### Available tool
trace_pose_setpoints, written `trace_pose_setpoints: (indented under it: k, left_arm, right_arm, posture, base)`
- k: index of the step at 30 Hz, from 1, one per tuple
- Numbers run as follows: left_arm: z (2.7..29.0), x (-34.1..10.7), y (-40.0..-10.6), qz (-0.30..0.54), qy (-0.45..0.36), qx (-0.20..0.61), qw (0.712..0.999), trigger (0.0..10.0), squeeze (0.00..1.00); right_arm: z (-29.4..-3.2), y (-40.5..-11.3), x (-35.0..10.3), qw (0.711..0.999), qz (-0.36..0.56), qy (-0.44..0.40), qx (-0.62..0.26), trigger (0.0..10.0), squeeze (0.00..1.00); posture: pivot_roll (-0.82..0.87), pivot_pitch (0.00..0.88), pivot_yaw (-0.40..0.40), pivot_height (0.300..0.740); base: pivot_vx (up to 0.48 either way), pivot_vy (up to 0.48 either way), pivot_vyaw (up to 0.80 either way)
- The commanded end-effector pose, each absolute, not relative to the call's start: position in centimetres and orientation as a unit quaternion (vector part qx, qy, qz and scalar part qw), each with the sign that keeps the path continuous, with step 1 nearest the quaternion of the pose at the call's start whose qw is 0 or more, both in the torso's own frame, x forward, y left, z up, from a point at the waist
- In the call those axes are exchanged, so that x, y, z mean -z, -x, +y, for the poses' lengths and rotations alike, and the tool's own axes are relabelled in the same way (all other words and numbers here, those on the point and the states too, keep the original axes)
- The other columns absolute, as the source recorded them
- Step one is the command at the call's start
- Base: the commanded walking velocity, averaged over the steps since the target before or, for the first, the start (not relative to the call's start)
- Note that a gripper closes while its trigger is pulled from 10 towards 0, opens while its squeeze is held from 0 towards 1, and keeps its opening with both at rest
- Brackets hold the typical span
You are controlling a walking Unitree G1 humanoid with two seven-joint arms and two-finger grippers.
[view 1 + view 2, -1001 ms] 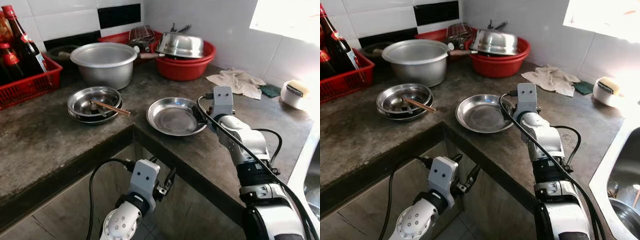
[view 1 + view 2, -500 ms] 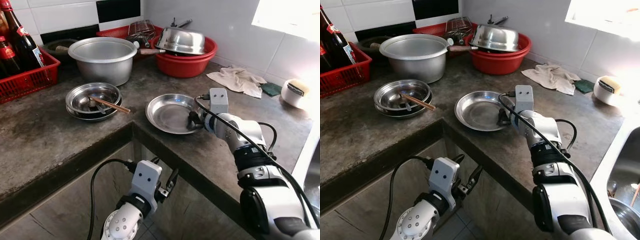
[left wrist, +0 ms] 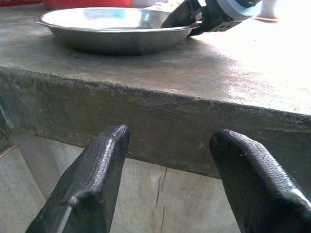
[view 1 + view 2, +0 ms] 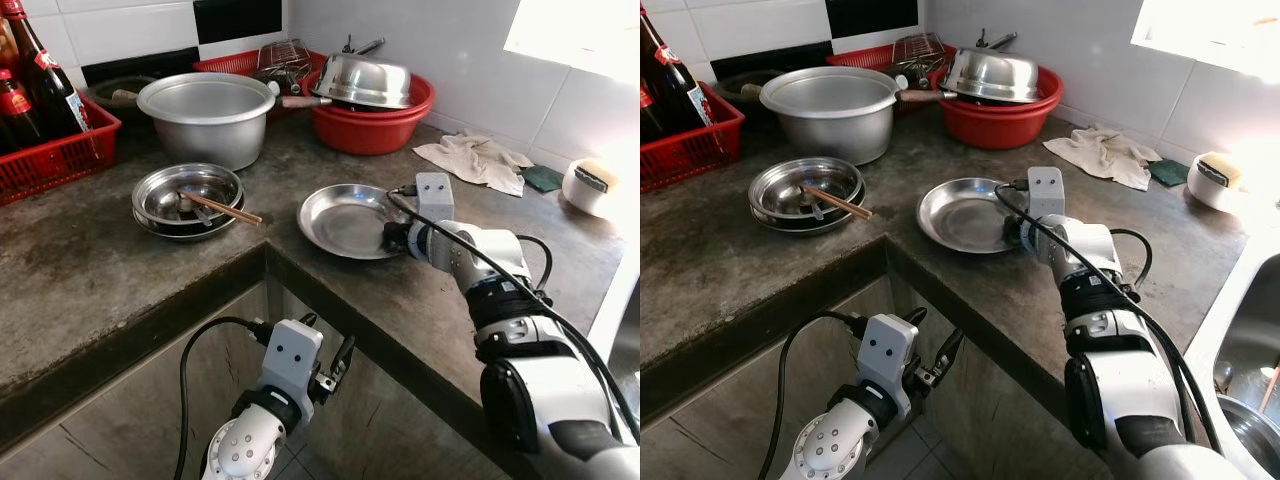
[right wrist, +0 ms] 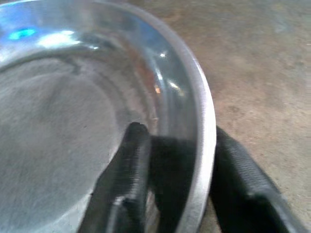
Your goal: Kitchen organization
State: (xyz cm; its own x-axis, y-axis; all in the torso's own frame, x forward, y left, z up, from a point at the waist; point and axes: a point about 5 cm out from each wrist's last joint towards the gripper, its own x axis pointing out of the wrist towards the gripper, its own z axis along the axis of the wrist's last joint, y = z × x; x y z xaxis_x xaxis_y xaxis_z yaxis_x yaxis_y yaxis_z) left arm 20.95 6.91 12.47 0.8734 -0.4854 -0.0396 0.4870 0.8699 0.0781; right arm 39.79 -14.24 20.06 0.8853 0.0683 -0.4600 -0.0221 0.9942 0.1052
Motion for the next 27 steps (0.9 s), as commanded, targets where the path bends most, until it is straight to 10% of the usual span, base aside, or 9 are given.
trace_pose_setpoints:
  k: [1, 27]
  left_arm:
    - [6.8, -12.7, -20.8, 0.008, -0.042, 0.25, 0.967, 10.0, 0.0]
    - [7.1, -12.3, -21.9, 0.006, -0.043, 0.241, 0.97, 10.0, 0.0]
  right_arm:
    - [-14.8, -39.7, -19.4, 0.964, 0.259, -0.062, -0.005, 0.0, 0.0]
    - [-17.5, -38.5, -22.9, 0.948, 0.079, -0.302, 0.062, 0.0, 0.0]
  posture:
    - [0.13, 0.063, -0.114, 0.74]
    - [0.13, 0.014, -0.092, 0.74]
  base:
    - [0.0, 0.0, 0.0]
    - [0.0, 0.0, 0.0]
